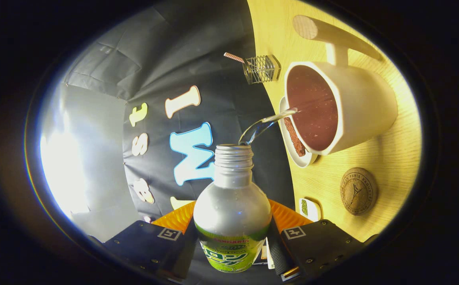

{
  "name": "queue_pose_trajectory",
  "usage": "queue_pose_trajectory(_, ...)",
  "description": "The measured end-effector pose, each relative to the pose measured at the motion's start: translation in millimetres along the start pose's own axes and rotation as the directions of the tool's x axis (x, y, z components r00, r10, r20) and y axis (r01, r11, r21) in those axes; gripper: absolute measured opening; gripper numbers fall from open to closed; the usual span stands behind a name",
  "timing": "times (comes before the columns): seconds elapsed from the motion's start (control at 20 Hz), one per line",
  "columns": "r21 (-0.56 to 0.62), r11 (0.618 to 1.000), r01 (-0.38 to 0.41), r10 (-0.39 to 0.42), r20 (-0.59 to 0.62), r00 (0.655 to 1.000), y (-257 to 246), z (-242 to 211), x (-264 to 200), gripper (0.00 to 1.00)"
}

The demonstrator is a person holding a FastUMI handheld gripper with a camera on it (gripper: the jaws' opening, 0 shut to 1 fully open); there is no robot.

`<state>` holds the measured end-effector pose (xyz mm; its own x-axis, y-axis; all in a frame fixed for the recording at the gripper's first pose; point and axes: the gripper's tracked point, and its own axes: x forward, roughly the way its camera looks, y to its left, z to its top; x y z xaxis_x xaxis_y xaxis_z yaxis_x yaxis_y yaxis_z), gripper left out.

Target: Take the bottle from table, then pour the juice into the cup, finally place the bottle on the coaster

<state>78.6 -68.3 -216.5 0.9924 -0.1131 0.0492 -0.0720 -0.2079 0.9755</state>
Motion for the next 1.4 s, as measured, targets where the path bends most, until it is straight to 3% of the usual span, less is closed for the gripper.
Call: queue_pose_trajectory(1.4,0.097,0.995,-0.036,0.032,0.044,0.999,12,-5,4,0.78)
